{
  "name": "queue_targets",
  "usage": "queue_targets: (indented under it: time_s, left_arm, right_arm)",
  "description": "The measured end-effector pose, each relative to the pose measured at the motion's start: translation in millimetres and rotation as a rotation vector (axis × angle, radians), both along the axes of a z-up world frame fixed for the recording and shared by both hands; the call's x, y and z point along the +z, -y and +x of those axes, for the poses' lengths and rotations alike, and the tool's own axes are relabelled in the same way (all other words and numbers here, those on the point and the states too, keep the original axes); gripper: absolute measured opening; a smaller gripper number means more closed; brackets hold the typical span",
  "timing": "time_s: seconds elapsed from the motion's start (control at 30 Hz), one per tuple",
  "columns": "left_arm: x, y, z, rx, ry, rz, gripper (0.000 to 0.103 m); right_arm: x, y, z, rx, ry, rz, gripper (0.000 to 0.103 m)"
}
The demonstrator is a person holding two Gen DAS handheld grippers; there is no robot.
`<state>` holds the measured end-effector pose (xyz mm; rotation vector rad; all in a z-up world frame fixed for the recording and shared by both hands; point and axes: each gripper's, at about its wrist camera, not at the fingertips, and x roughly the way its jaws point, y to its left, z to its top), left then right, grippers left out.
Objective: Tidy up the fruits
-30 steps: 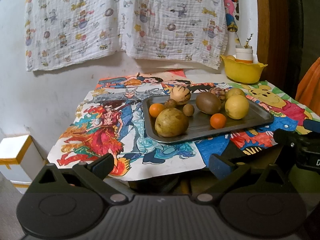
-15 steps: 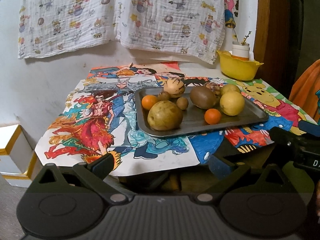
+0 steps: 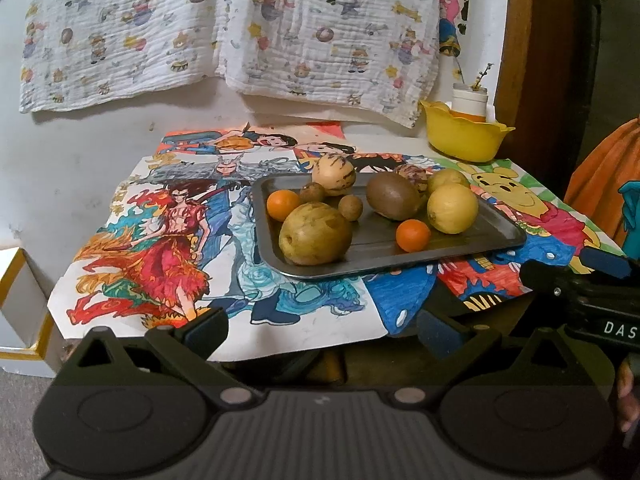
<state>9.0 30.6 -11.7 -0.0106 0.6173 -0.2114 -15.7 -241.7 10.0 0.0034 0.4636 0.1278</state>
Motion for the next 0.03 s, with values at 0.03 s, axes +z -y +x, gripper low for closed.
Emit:
queue_targets:
  time_s: [0.03]
  left_arm:
    - [-0.1, 0.5, 0.1, 0.002, 0.001, 0.002, 0.103]
  right_arm:
    - [-0.4, 0.4, 0.7, -0.001, -0.002, 0.001, 0.102]
